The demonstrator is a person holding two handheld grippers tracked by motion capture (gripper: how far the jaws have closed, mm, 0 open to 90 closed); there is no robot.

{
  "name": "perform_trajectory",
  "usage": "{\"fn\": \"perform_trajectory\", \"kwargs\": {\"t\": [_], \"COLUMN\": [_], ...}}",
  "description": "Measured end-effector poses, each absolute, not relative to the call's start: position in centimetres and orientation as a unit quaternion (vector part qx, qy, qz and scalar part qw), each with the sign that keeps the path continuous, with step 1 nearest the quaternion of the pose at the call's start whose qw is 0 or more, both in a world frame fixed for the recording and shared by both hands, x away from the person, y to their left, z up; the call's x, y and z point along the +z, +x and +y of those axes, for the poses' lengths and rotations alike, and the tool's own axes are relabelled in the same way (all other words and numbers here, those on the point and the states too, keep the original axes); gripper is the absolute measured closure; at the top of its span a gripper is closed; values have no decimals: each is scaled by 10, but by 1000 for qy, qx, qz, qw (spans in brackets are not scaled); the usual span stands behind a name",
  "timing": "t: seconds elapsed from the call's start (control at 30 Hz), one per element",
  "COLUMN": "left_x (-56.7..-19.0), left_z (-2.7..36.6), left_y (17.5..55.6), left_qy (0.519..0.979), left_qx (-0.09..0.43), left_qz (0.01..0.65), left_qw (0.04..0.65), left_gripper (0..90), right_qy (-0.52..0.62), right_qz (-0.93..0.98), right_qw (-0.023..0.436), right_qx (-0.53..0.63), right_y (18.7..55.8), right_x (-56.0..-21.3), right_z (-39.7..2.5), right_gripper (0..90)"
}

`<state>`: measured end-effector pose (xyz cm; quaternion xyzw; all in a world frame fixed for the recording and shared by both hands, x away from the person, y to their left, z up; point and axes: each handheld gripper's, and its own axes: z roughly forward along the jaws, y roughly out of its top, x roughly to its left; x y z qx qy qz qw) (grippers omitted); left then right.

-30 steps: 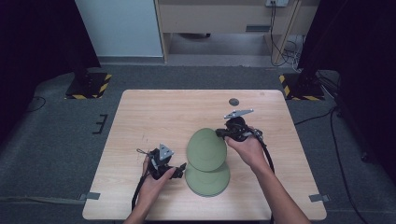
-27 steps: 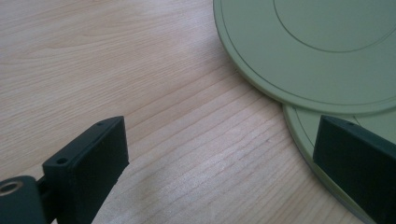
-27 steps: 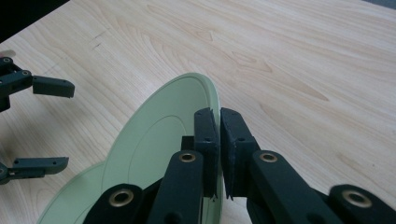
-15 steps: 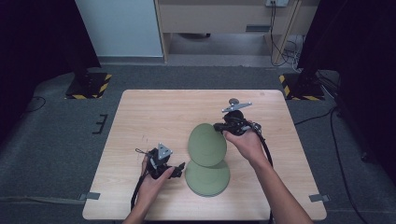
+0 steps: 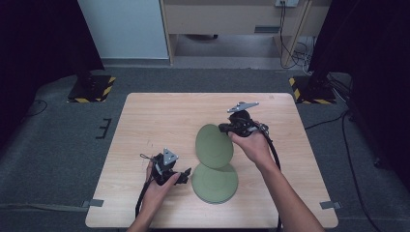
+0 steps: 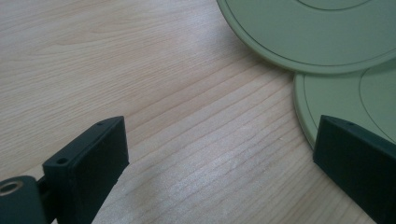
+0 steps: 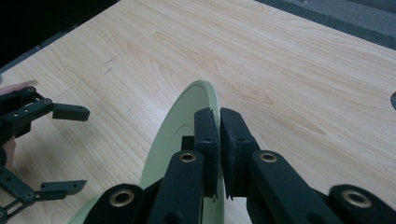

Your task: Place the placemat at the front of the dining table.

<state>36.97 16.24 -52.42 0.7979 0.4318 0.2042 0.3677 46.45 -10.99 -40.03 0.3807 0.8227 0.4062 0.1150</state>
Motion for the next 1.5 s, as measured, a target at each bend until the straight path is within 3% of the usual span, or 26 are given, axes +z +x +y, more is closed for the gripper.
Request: {"fn": "perform_trajectory", "kwargs": {"t": [1.5], "left_x": [-523], "left_z": [165], "left_y": [370], "left_qy": [794], "left_qx": [203], "left_qz": [436], "left_qw": [372], "left_gripper": [27], "right_qy": [402], "right_qz": [804], "right_qw": [134], "right_qx": [417], "right_y": [493], "right_x": [-383], "right_z": [-107], "right_gripper": [866]}}
